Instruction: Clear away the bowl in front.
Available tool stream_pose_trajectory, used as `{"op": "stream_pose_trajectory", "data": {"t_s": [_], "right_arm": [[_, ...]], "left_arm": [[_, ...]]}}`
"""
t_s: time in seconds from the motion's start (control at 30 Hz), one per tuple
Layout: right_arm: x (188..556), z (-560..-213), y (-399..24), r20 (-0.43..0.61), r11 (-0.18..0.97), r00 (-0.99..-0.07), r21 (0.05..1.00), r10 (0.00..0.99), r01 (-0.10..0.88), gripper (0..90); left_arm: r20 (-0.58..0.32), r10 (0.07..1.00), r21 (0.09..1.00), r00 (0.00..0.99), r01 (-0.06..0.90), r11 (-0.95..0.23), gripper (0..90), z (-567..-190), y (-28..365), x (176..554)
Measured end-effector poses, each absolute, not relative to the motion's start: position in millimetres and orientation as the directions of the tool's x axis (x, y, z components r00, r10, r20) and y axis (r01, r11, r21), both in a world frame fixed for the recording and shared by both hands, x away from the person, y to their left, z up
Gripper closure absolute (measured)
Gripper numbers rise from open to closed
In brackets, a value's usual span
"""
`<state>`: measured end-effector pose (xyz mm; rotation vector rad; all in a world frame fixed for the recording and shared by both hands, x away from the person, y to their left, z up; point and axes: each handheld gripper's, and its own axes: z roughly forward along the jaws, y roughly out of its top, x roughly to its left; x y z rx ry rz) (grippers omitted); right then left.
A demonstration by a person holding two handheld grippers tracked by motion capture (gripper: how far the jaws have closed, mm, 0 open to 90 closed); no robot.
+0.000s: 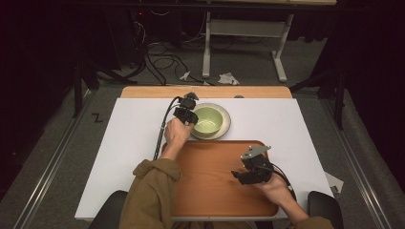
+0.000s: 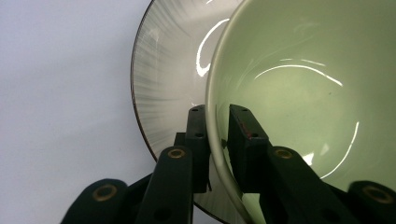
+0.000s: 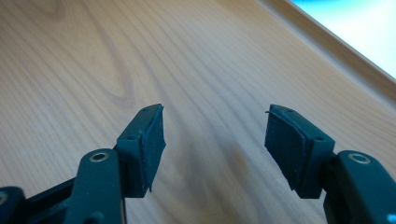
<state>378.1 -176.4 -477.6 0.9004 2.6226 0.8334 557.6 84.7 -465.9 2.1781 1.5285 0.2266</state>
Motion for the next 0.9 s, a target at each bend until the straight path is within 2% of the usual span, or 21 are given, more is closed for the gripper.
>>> {"op": "stream_pose_trajectory", "data": {"t_s": [0.13, 0.9], "right_arm": [[377.3, -477.7, -177.0, -0.044, 0.648, -0.779, 0.586, 0.625, 0.487, 37.9], [377.0, -477.1, -179.8, -0.043, 0.635, -0.768, 0.593, 0.639, 0.495, 37.6]], "left_arm": [[-0.195, 0.915, 0.485, 0.352, 0.846, -0.222, 83.2, -461.5, 90.2, 558.4], [-0.197, 0.885, 0.577, 0.423, 0.78, -0.244, 82.9, -429.9, 96.3, 540.5]]}}
